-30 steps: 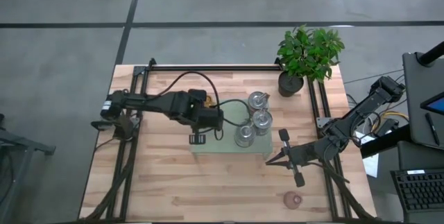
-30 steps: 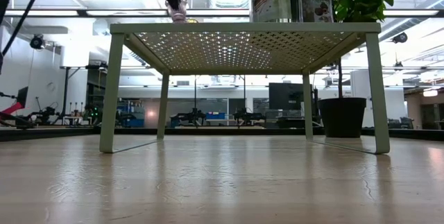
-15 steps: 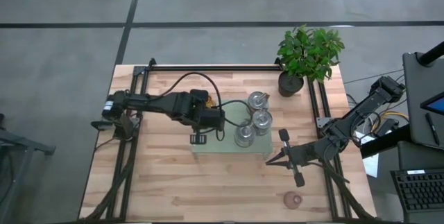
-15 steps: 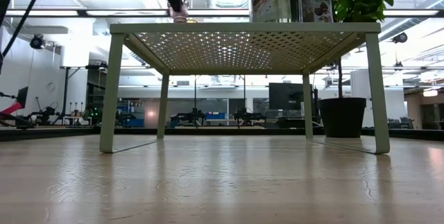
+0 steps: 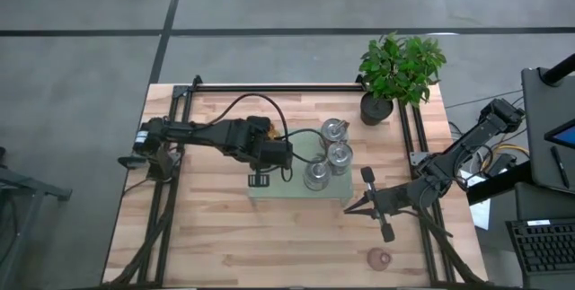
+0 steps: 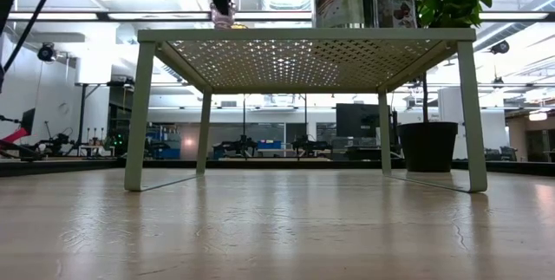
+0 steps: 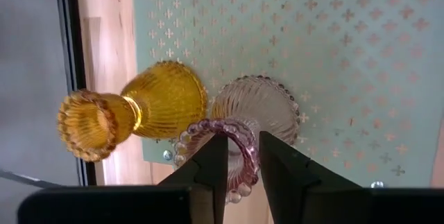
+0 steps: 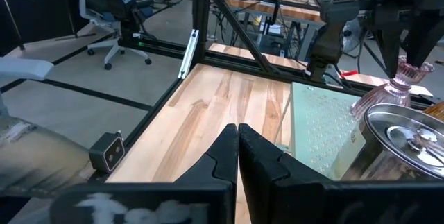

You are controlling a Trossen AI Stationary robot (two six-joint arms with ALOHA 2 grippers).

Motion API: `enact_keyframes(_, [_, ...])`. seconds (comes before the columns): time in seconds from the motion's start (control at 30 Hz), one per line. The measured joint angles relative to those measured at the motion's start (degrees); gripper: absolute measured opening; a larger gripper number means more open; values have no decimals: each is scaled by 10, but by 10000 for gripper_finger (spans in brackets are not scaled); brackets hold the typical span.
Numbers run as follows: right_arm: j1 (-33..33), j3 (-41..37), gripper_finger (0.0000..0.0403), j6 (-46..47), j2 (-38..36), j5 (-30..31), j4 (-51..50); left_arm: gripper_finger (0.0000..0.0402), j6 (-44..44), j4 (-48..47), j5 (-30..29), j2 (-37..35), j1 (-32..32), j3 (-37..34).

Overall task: Pick & Place candle stick holders
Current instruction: Put the left pink candle holder on the shelf, then put the pink candle holder on the shelf

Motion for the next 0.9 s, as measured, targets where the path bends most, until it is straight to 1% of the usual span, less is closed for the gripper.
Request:
enact_keyframes(0.2, [0, 0, 8, 0, 0, 0, 0, 83, -10, 8, -2, 0, -1, 34])
enact_keyframes(0.37, [0, 0, 8, 0, 0, 0, 0, 83, -31, 9, 11, 0, -4, 90])
enact_keyframes(0.47, [1, 0, 8, 11, 0, -1, 0, 83, -65, 23, 18, -1, -15, 119])
enact_keyframes(0.57, [3, 2, 8, 44, 0, -25, -1, 83, -90, 56, 18, -3, -42, 126])
enact_keyframes(0.67, [9, 7, 8, 90, 0, -68, -19, 83, -103, 111, 13, -6, -81, 104])
enact_keyframes(0.73, [17, 13, 8, 140, 0, -82, -54, 83, -106, 165, 9, -7, -114, 69])
enact_keyframes(0.83, [37, 41, 8, 224, 0, -83, -141, 83, -83, 295, -5, -8, -166, -8])
enact_keyframes(0.9, [50, 63, 8, 293, 4, -83, -219, 83, -60, 403, -20, -8, -195, -65])
